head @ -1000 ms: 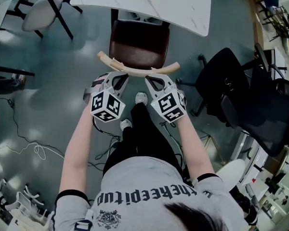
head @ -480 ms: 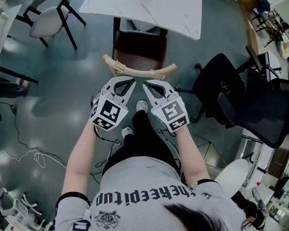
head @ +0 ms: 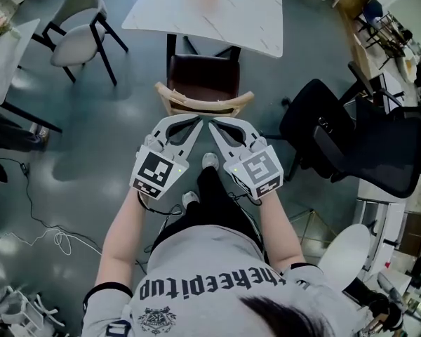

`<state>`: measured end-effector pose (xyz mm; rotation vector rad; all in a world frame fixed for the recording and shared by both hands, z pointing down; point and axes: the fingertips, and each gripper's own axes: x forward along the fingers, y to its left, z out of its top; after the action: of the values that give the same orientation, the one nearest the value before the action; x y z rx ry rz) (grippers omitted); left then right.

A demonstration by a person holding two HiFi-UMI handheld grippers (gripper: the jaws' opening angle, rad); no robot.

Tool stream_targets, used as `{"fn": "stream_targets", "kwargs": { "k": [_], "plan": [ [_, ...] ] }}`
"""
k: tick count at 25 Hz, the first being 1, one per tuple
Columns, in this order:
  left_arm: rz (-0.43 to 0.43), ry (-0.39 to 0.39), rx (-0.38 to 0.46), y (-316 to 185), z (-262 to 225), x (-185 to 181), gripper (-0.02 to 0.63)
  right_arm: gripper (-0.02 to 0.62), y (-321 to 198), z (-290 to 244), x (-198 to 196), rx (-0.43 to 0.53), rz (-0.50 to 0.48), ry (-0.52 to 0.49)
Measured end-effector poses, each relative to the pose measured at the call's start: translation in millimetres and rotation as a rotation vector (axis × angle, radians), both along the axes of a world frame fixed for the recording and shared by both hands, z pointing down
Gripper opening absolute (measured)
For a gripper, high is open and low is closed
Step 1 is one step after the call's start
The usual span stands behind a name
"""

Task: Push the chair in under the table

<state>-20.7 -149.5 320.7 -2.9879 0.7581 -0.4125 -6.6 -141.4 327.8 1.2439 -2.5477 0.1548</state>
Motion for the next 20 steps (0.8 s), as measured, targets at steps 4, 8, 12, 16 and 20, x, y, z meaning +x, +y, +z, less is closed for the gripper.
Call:
{"fn": "stream_targets", "kwargs": {
  "k": [4, 8, 12, 16, 20],
  "plan": [
    [-0.016, 0.065, 0.012, 15, -18, -8, 0.015, 0.011, 17, -21, -6, 0.039, 0.009, -0.044],
    [-0.027, 0.122, 0.027, 32, -40, -17, 0.015, 0.011, 33, -43, -12, 0.076, 0.014, -0.074],
    [-0.037, 0.156, 0.049, 45, -55, -20, 0.015, 0.011, 45, -59, -14, 0.112, 0.018, -0.097],
    [-0.052, 0.202, 0.05, 53, -66, -30, 0.015, 0.011, 54, -72, -21, 0.14, 0.015, -0.124],
    [-0.053, 0.218, 0.069, 61, -72, -34, 0.015, 0.011, 62, -81, -27, 0.156, 0.007, -0.142]
  ]
}}
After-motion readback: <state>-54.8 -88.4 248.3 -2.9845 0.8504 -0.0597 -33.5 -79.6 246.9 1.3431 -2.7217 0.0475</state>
